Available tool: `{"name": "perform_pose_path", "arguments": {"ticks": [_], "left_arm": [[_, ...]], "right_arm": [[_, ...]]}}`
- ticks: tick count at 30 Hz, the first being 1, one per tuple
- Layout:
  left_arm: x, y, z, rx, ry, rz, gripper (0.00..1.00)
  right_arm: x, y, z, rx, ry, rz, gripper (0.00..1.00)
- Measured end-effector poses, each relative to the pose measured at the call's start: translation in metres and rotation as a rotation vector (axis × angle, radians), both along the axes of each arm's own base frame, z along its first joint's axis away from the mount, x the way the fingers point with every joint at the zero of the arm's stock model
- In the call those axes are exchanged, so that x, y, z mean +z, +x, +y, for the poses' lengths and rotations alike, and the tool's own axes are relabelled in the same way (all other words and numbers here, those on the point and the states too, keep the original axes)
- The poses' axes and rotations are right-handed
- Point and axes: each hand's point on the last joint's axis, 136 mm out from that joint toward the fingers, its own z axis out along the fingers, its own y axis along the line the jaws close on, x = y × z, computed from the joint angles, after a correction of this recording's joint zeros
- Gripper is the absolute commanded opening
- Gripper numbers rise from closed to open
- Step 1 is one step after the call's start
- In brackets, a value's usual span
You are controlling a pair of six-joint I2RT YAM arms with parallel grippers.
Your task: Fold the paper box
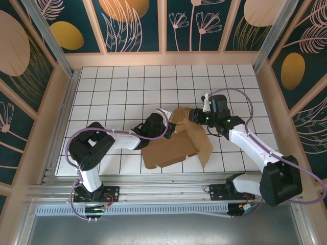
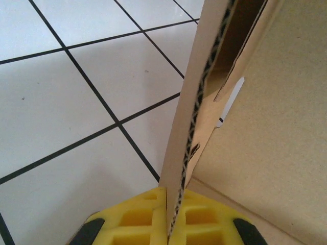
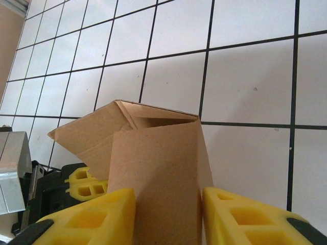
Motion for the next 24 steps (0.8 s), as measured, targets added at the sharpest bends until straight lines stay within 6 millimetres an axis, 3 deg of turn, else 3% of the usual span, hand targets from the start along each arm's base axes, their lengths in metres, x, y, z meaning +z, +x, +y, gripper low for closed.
{"name": "perform_pose_path", "arguments": {"ticks": [12,18,24], "left_arm": [[0.000,-0.021,0.005,0.011,0.005,-0.040,0.00],[-0.001,-0.036,-0.001,-0.002,-0.004,-0.050,0.12],[0.000,-0.060,0.003,-0.047,-0.047,-0.039,0.29]], "right_arm": [[-0.001,-0.012,0.010,0.012,0.004,-0.082,0.39],[-0.001,-0.020,0.009,-0.004,0.004,-0.124,0.39],[-0.006,-0.040,0.022,0.056,0.027,-0.145,0.39]]}}
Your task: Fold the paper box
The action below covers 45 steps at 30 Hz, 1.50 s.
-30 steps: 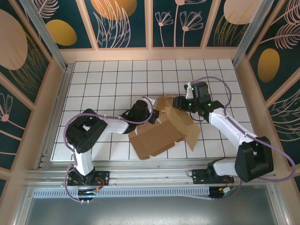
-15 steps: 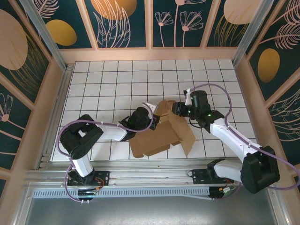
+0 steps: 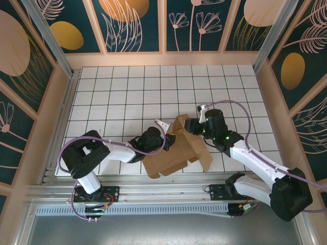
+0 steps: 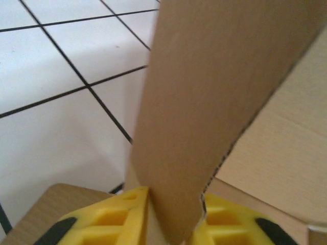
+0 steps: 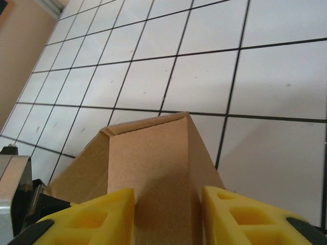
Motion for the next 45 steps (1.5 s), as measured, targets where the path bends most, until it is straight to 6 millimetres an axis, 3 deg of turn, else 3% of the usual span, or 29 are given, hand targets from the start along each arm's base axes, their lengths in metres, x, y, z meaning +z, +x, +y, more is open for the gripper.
{"name": "perform_pose_path", "arguments": {"ticks": [7,22,34,37,39,41,45], "left_arm": [[0.007,-0.011,-0.001,-0.050,-0.039,-0.040,0.37],[0.015,-0.023,0.000,-0.198,0.057,-0.226,0.52],[0.103,-0.025,0.040,-0.088,-0.011,-0.374,0.56],[0.114,-0.005,0.067,-0.005,-0.011,-0.386,0.57],[0.112,0.015,0.088,0.067,0.016,-0.382,0.57],[0.096,0.036,0.105,0.121,0.081,-0.353,0.55],[0.049,0.054,0.096,0.045,0.214,-0.256,0.54]], "right_arm": [[-0.008,-0.016,0.005,0.035,0.025,-0.019,0.39],[-0.011,-0.018,0.005,0.021,0.037,-0.035,0.39],[-0.009,-0.018,0.003,0.012,0.032,-0.043,0.39],[-0.010,-0.018,0.004,0.013,0.031,-0.041,0.39],[-0.010,-0.019,0.004,0.015,0.030,-0.041,0.39],[-0.010,-0.019,0.004,0.015,0.030,-0.041,0.39],[-0.010,-0.019,0.004,0.013,0.027,-0.039,0.39]]}}
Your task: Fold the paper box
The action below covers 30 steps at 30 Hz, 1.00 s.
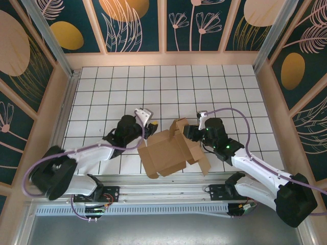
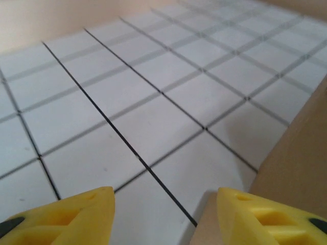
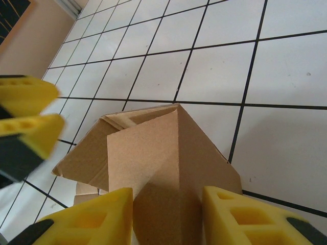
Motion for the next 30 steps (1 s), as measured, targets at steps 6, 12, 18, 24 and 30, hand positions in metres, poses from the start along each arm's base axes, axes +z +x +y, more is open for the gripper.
{"name": "perform_pose_path", "arguments": {"ticks": [6,12,18,24,30], "left_arm": [[-0.035,-0.001,-0.045,-0.231,0.070,0.103,0.53],[-0.037,-0.004,-0.079,-0.419,0.057,0.141,0.50],[-0.047,-0.013,-0.097,-0.571,0.029,0.231,0.48],[-0.055,-0.017,-0.104,-0.610,-0.006,0.286,0.47],[-0.055,-0.013,-0.109,-0.595,-0.032,0.282,0.48]], "right_arm": [[0.000,0.000,0.000,-0.002,-0.005,0.003,0.39],[0.000,0.000,-0.001,-0.005,-0.010,0.005,0.39],[0.000,0.000,-0.002,-0.013,-0.012,0.005,0.39],[-0.001,0.001,-0.002,-0.016,-0.014,0.005,0.39],[0.000,0.002,-0.003,-0.026,-0.013,0.005,0.43]]}}
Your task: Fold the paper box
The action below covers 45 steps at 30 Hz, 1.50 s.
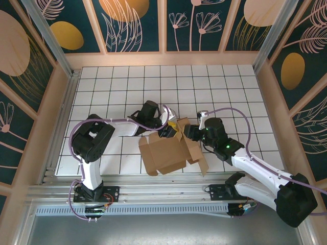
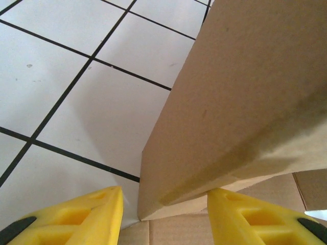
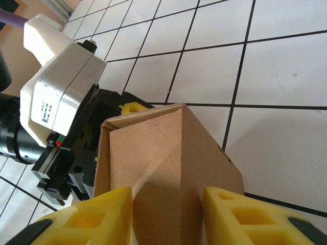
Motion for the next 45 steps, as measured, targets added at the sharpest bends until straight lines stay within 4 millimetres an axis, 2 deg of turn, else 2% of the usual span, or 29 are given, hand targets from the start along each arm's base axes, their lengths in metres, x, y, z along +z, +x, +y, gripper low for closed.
{"name": "perform_pose_path", "arguments": {"ticks": [11,16,21,31,34,40,45], "left_arm": [[0.002,0.006,-0.022,-0.038,-0.005,-0.069,0.45],[0.001,0.001,-0.026,-0.058,-0.004,-0.081,0.45],[0.001,-0.008,-0.032,-0.084,-0.005,-0.087,0.45],[0.001,-0.008,-0.032,-0.091,0.000,-0.107,0.44],[0.000,-0.007,-0.031,-0.091,0.003,-0.112,0.44],[0.000,-0.007,-0.031,-0.090,0.006,-0.115,0.44],[0.000,-0.007,-0.031,-0.093,0.004,-0.113,0.43]], "right_arm": [[0.001,0.006,-0.014,-0.041,0.043,0.056,0.43],[0.003,0.007,-0.024,-0.031,0.106,0.098,0.52],[0.002,0.003,-0.029,-0.014,0.146,0.128,0.54],[0.001,0.003,-0.045,-0.038,0.201,0.181,0.56],[0.000,0.002,-0.046,-0.032,0.219,0.193,0.57],[0.000,-0.001,-0.047,-0.018,0.240,0.219,0.66],[0.001,-0.005,-0.043,0.008,0.262,0.235,0.63]]}}
